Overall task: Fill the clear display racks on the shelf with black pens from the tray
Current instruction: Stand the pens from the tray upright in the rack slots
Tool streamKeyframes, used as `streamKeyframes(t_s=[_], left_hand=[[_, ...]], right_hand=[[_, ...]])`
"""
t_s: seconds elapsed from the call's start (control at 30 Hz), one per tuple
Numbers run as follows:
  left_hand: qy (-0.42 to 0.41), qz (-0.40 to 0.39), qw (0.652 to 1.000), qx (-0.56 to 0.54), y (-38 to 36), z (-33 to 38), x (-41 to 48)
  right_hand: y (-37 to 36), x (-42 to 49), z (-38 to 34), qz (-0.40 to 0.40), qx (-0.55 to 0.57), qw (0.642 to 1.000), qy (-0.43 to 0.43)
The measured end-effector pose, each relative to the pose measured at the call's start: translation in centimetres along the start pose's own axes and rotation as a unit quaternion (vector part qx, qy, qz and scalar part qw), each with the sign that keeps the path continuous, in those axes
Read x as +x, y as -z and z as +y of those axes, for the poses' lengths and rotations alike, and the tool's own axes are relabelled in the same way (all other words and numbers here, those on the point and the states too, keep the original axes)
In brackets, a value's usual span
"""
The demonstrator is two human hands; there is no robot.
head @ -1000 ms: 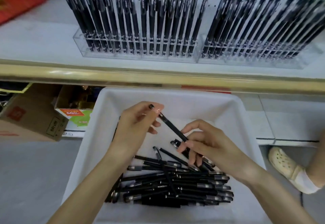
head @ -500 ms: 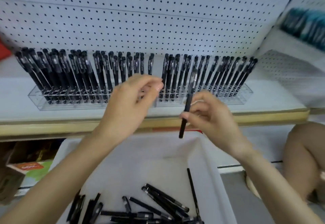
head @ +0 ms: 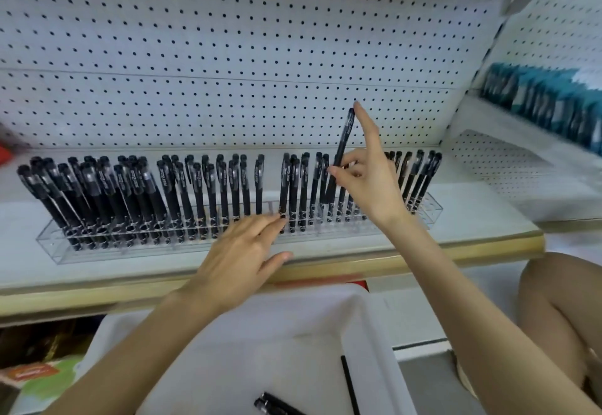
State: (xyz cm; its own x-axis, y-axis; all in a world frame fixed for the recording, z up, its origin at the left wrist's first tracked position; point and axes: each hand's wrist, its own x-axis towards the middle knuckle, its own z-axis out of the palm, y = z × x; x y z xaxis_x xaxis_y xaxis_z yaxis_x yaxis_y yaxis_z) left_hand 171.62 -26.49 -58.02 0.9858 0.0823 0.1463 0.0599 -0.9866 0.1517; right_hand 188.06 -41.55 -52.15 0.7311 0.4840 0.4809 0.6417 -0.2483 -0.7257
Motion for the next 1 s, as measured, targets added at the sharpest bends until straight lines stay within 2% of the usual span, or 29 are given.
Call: streamKeyframes(t_s=[0.2,0.37,0.53,0.7,0.8,1.0], left_hand=[[-0.008,-0.013,0.999,-0.029,0.2,-0.5,0.2],[-0.012,-0.013,0.999,-0.036,0.1,-0.7,0.2],[-0.012,-0.018,0.998,-0.058,0.0,-0.9,0.3],[-0.006,-0.025,0.996,-0.083,0.2,-1.1,0.4],[-0.009,-0.021,0.996,-0.088,0.4,-1.0,0.5],[-0.016,-0.015,0.997,-0.076,0.3,-0.8,0.4]], right_hand=[[-1.3,-0.1,0.1,0.016,-0.046,0.999,0.009],[-2.0,-0.5,0.4,0.063,-0.01,0.998,-0.003],[-2.3,-1.0,0.8,0.007,-0.065,0.998,0.021],[-2.0,-1.4,2.0,0.012,-0.095,0.995,0.024],[-1.3,-1.2,2.0,-0.016,-0.085,0.996,0.025],[-1.0,-1.0,1.3,-0.036,-0.129,0.989,0.069]])
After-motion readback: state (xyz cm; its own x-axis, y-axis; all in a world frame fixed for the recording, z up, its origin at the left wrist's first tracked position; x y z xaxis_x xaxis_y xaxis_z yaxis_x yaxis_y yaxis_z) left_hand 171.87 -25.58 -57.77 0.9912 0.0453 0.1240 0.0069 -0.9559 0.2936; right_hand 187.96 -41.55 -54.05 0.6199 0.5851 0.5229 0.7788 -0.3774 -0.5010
